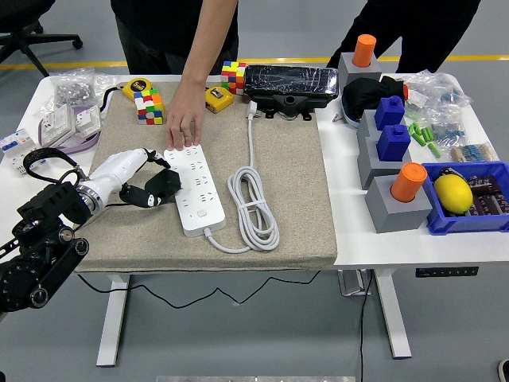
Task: Pick up the plug,place it near the board,insert it into the board,press the button
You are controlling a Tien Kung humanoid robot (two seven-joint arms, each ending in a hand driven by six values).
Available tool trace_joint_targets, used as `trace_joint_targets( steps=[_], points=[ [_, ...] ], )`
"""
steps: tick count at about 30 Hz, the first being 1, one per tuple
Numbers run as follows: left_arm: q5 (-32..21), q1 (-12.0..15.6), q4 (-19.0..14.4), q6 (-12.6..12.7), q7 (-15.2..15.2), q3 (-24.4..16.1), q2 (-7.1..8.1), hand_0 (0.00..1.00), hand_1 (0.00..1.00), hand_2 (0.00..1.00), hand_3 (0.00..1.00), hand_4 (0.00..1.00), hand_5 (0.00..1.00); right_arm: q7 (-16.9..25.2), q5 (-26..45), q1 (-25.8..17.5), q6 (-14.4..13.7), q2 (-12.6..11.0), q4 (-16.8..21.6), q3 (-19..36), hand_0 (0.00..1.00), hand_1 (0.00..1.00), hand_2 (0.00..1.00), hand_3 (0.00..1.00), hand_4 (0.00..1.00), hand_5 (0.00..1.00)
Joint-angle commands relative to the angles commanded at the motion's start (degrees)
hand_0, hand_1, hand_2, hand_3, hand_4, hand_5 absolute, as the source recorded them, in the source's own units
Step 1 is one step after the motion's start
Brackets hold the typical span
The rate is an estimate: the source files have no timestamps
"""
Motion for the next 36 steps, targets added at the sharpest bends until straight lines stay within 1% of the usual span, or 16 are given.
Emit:
trace_joint_targets(
  steps=[5,7,11,12,17,18,20,23,24,28,29,30,31,33,35,36],
  points=[
    [-0.07,-0.23,-0.3,-0.33,0.09,0.28,0.17,0.72,0.823,0.773,0.687,0.899,0.018,-0.05,0.23,0.07,0.03,-0.07,0.0,0.03,0.828,0.801,0.784,0.806,0.998,0.998],
    [-0.1,-0.22,-0.67,-0.64,0.13,0.22,0.27,0.719,0.822,0.773,0.698,0.922,0.027,-0.06,0.38,0.14,0.04,-0.09,0.0,0.1,0.828,0.8,0.784,0.806,0.998,0.998],
    [-0.93,-0.18,-2.25,-1.5,-0.04,-0.11,0.5,0.719,0.822,0.773,0.698,0.922,0.027,-0.1,0.35,0.15,0.1,-0.08,0.0,0.37,0.828,0.8,0.784,0.806,0.998,0.998],
    [-0.98,-0.21,-2.52,-1.67,-0.01,-0.14,0.54,0.721,0.823,0.776,0.758,0.998,0.082,-0.1,0.36,0.14,0.11,-0.08,0.0,0.38,0.828,0.799,0.784,0.806,0.998,0.998],
    [-1.03,-0.34,-4.15,-2.79,0.4,-0.16,0.8,0.721,0.823,0.776,0.758,0.998,0.082,-0.11,0.53,0.2,0.14,-0.13,0.0,0.4,0.828,0.799,0.784,0.806,0.998,0.998],
    [-1.38,-0.25,-4.86,-3.17,0.42,-0.3,0.85,0.728,0.83,0.78,0.765,0.998,0.212,-0.08,0.51,0.27,0.12,-0.13,0.0,0.48,0.828,0.8,0.783,0.806,0.998,0.998],
    [-2.15,-0.12,-5.76,-3.56,0.33,-0.6,0.84,0.728,0.83,0.78,0.765,0.998,0.212,-0.04,0.66,0.32,0.14,-0.13,0.0,0.39,0.828,0.8,0.783,0.806,0.998,0.998],
    [-3.21,-0.11,-6.93,-3.36,0.09,-1.07,0.72,0.728,0.83,0.78,0.765,0.998,0.212,-0.08,0.6,0.36,0.14,-0.1,0.0,0.54,0.828,0.8,0.783,0.806,0.998,0.998],
    [-3.48,-0.12,-7.07,-3.3,0.02,-1.15,0.7,0.733,0.834,0.783,0.768,0.998,0.253,-0.1,0.57,0.35,0.15,-0.1,0.0,0.57,0.828,0.799,0.783,0.806,0.998,0.998],
    [-4.89,0.22,-7.68,-2.83,-0.18,-1.97,0.45,0.733,0.834,0.783,0.768,0.998,0.253,-0.11,0.55,0.38,0.14,-0.16,0.0,0.65,0.828,0.799,0.783,0.806,0.998,0.998],
    [-6.87,0.68,-7.95,-2.23,-0.43,-2.85,0.11,0.733,0.834,0.783,0.768,0.998,0.253,-0.1,0.56,0.4,0.14,-0.21,0.0,0.66,0.828,0.799,0.783,0.806,0.998,0.998],
    [-8.96,1.1,-8.17,-1.41,-0.72,-3.64,-0.21,0.759,0.853,0.814,0.794,0.998,0.654,-0.11,0.54,0.4,0.13,-0.22,0.0,0.72,0.827,0.799,0.783,0.806,0.998,0.998],
    [-9.57,1.21,-8.22,-1.17,-0.8,-3.83,-0.3,0.759,0.853,0.814,0.794,0.998,0.654,-0.11,0.53,0.4,0.13,-0.22,0.0,0.74,0.827,0.799,0.783,0.806,0.998,0.998],
    [-11.91,2.22,-8.66,1.35,-1.5,-5.64,-0.98,0.759,0.853,0.814,0.794,0.998,0.654,-0.1,0.58,0.32,0.21,-0.17,0.0,0.62,0.827,0.799,0.783,0.806,0.998,0.998],
    [-13.15,3.37,-9.58,3.21,-1.81,-7.2,-1.57,0.759,0.853,0.814,0.794,0.998,0.654,-0.08,0.55,0.3,0.22,-0.14,0.0,0.76,0.827,0.799,0.783,0.806,0.998,0.998],
    [-13.83,4.22,-10.27,4.09,-1.89,-8.37,-2.0,0.792,0.87,0.847,0.825,0.998,0.946,-0.06,0.53,0.28,0.22,-0.12,0.0,0.88,0.826,0.8,0.783,0.805,0.998,0.998]
  ],
)
